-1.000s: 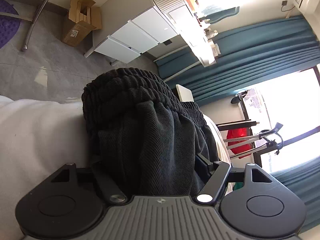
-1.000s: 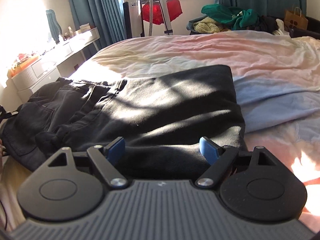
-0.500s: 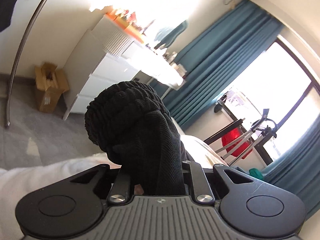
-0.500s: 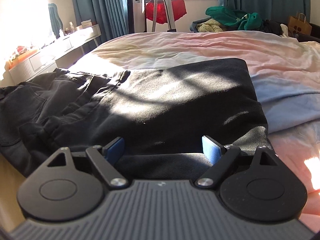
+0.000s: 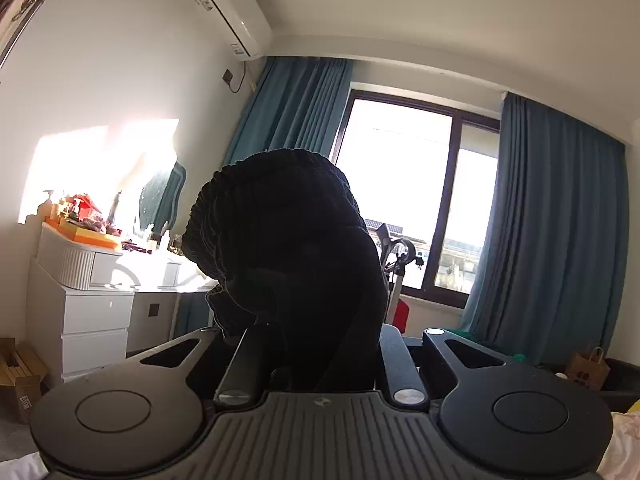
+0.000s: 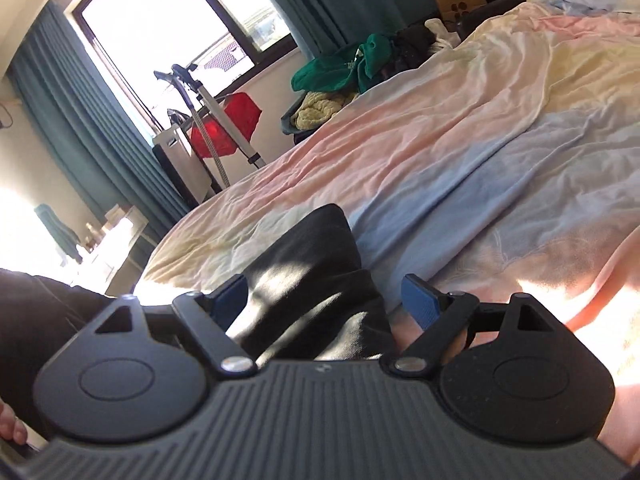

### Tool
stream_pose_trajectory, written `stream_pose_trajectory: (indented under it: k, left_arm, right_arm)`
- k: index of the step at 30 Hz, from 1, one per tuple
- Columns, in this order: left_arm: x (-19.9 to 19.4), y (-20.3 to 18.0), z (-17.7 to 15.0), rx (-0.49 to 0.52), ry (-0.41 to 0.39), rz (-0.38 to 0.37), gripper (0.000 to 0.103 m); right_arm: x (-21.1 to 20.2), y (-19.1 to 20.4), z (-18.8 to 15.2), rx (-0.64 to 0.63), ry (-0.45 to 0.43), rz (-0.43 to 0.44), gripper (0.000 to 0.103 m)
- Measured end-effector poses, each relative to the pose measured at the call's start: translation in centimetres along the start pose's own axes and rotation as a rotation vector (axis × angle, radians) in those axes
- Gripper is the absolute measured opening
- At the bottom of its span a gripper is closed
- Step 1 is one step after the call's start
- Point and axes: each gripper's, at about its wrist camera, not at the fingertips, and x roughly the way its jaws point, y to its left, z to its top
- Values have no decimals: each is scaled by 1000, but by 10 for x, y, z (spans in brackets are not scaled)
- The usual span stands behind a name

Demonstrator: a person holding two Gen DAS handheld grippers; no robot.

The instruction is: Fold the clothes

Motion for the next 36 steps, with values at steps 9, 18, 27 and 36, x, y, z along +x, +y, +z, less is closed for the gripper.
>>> stream_pose_trajectory:
  k: [9,18,27,36]
  left_arm:
    - [-23,-200,-91,167,-32,-176,14]
    - [-22,-275,-229,519,221,-396,17]
    - [-11,-227,-236,803,363,-530,48]
    - [-72,-162,-224,960,338,-609,64]
  right_arm:
    - [-11,-45,27,111,-155,-71,86]
    - [-1,-90,43,248,-190,-22,87]
    - [11,-82,39,306,-101,186,87]
    - [21,-72,21,320,80,170,87]
